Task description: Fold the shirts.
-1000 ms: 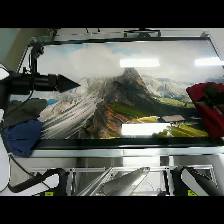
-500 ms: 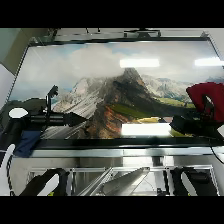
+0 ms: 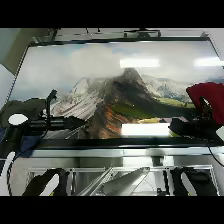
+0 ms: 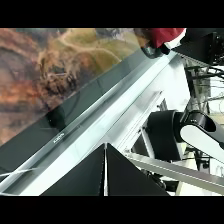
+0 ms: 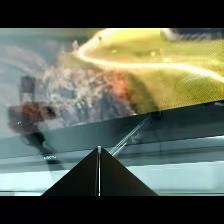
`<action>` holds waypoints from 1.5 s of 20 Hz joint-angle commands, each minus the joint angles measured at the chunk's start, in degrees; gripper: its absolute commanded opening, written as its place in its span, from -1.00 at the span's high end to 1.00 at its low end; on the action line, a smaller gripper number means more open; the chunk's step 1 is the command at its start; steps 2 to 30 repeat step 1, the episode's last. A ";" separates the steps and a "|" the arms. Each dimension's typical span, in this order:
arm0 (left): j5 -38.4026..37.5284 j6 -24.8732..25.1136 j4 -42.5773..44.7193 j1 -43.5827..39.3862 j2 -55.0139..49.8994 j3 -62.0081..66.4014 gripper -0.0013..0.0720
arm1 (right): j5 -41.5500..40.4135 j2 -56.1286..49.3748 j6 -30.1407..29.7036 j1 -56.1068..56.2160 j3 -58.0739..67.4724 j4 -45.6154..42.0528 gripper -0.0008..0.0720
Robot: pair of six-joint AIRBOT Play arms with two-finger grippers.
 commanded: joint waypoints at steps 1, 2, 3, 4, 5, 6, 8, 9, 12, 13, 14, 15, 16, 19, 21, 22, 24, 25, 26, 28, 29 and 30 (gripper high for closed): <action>0.15 0.07 -0.04 0.04 0.24 -0.11 0.96 | 0.13 0.07 0.00 0.04 -0.04 -0.02 0.91; 0.15 0.07 -0.04 0.04 0.24 -0.11 0.96 | 0.13 0.07 0.00 0.04 -0.04 -0.02 0.91; 0.15 0.07 -0.04 0.04 0.24 -0.11 0.96 | 0.13 0.07 0.00 0.04 -0.04 -0.02 0.91; 0.15 0.07 -0.04 0.04 0.24 -0.11 0.96 | 0.13 0.07 0.00 0.04 -0.04 -0.02 0.91; 0.15 0.07 -0.04 0.04 0.24 -0.11 0.96 | 0.13 0.07 0.00 0.04 -0.04 -0.02 0.91; 0.15 0.07 -0.04 0.04 0.24 -0.11 0.96 | 0.13 0.07 0.00 0.04 -0.04 -0.02 0.91; 0.15 0.07 -0.04 0.04 0.24 -0.11 0.96 | 0.13 0.07 0.00 0.04 -0.04 -0.02 0.91; 0.15 0.07 -0.04 0.04 0.24 -0.11 0.96 | 0.13 0.07 0.00 0.04 -0.04 -0.02 0.91; 0.15 0.07 -0.04 0.04 0.24 -0.11 0.96 | 0.13 0.07 0.00 0.04 -0.04 -0.02 0.91; 0.15 0.07 -0.04 0.04 0.24 -0.11 0.96 | 0.13 0.07 0.00 0.04 -0.04 -0.02 0.91; 0.15 0.07 -0.04 0.04 0.24 -0.11 0.96 | 0.13 0.07 0.00 0.04 -0.04 -0.02 0.91; 0.15 0.07 -0.04 0.04 0.24 -0.11 0.96 | 0.13 0.07 0.00 0.04 -0.04 -0.02 0.91; 0.15 0.07 -0.04 0.04 0.24 -0.11 0.96 | 0.13 0.07 0.00 0.04 -0.04 -0.02 0.91; 0.15 0.07 -0.04 0.04 0.24 -0.11 0.96 | 0.13 0.07 0.00 0.04 -0.04 -0.02 0.91; 0.15 0.07 -0.04 0.04 0.24 -0.11 0.96 | 0.13 0.07 0.00 0.04 -0.04 -0.02 0.91; 0.15 0.07 -0.04 0.04 0.24 -0.11 0.96 | 0.13 0.07 0.00 0.04 -0.04 -0.02 0.91; 0.15 0.07 -0.04 0.04 0.24 -0.11 0.96 | 0.13 0.07 0.00 0.04 -0.04 -0.02 0.91; 0.15 0.07 -0.04 0.04 0.24 -0.11 0.96 | 0.13 0.07 0.00 0.04 -0.04 -0.02 0.91; 0.15 0.07 -0.04 0.04 0.24 -0.11 0.96 | 0.13 0.07 0.00 0.04 -0.04 -0.02 0.91; 0.15 0.07 -0.04 0.04 0.24 -0.11 0.96 | 0.13 0.07 0.00 0.04 -0.04 -0.02 0.91; 0.15 0.07 -0.04 0.04 0.24 -0.11 0.96 | 0.13 0.07 0.00 0.04 -0.04 -0.02 0.91; 0.15 0.07 -0.04 0.04 0.24 -0.11 0.96 | 0.13 0.07 0.00 0.04 -0.04 -0.02 0.91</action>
